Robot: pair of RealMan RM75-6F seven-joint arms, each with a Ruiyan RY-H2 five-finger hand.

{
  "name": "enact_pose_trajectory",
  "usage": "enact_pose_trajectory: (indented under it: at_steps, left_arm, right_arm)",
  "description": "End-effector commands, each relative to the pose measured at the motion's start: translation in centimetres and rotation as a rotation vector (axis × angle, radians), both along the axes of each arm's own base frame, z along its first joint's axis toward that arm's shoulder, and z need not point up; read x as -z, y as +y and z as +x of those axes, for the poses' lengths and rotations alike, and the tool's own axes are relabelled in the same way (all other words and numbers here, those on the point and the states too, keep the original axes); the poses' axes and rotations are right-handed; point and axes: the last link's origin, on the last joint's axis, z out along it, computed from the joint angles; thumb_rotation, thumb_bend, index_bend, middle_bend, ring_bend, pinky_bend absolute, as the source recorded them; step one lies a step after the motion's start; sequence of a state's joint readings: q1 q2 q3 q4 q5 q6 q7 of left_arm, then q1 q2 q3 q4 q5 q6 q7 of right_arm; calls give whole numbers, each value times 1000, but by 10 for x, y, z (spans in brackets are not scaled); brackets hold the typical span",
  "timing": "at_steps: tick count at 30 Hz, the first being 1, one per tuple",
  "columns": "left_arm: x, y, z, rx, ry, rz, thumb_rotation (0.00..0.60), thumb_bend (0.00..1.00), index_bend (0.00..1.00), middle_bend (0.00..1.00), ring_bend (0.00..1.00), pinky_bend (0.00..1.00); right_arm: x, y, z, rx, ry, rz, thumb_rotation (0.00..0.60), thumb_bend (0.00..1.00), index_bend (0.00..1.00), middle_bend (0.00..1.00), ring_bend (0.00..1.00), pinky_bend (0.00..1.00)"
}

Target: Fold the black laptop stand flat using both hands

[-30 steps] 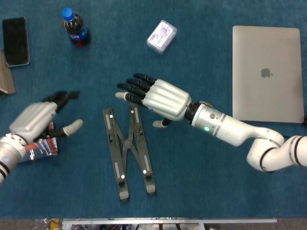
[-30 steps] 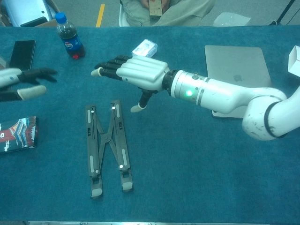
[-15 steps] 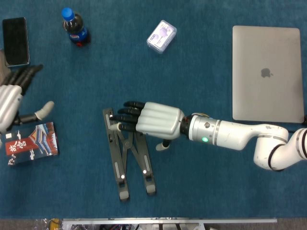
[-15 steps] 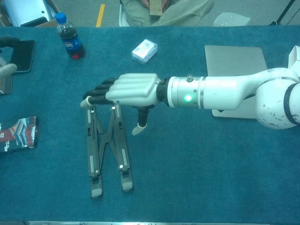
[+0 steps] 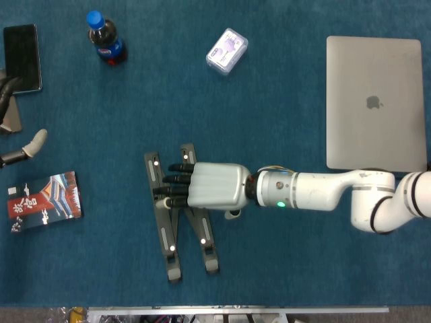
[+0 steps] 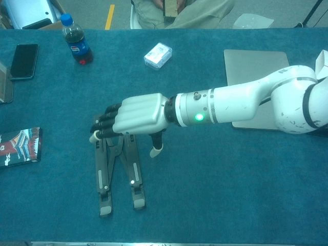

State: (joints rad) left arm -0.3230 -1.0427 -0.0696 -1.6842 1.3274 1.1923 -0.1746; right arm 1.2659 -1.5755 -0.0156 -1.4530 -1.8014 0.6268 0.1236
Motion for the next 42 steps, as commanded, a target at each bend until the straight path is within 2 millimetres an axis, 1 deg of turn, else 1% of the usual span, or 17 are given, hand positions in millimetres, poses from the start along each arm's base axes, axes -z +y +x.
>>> enact_pose_trajectory:
  at_steps: [1, 8, 16, 20, 37, 39, 42]
  left_arm:
    - [-3, -1, -1, -3, -7, 11, 193, 252, 0, 42, 0, 59]
    - [-10, -4, -7, -16, -12, 37, 196, 251, 0, 37, 0, 50]
    - [-15, -5, -13, -36, -40, 41, 183, 251, 0, 29, 0, 50]
    - [-16, -5, -14, -44, -61, 37, 169, 252, 0, 25, 0, 50]
    - [-22, -5, -21, -63, -98, 44, 155, 251, 0, 21, 0, 50]
    - [-23, -5, -22, -64, -105, 45, 154, 251, 0, 21, 0, 50]
    - [-24, -6, -21, -64, -114, 44, 149, 251, 0, 20, 0, 50]
  right_arm:
    - [5, 2, 1, -82, 49, -17, 600, 14, 0, 0, 0, 63]
    - [24, 4, 0, -171, 105, -50, 600, 13, 0, 0, 0, 62]
    - [43, 8, 7, -224, 93, -69, 600, 11, 0, 0, 0, 61]
    - [48, 8, 9, -240, 98, -71, 600, 11, 0, 0, 0, 61]
    - [66, 10, 24, -235, 123, -66, 600, 20, 0, 1, 0, 60]
    - [67, 11, 26, -229, 125, -62, 600, 36, 0, 21, 0, 60]
    - [69, 11, 28, -221, 128, -60, 600, 66, 0, 80, 0, 60]
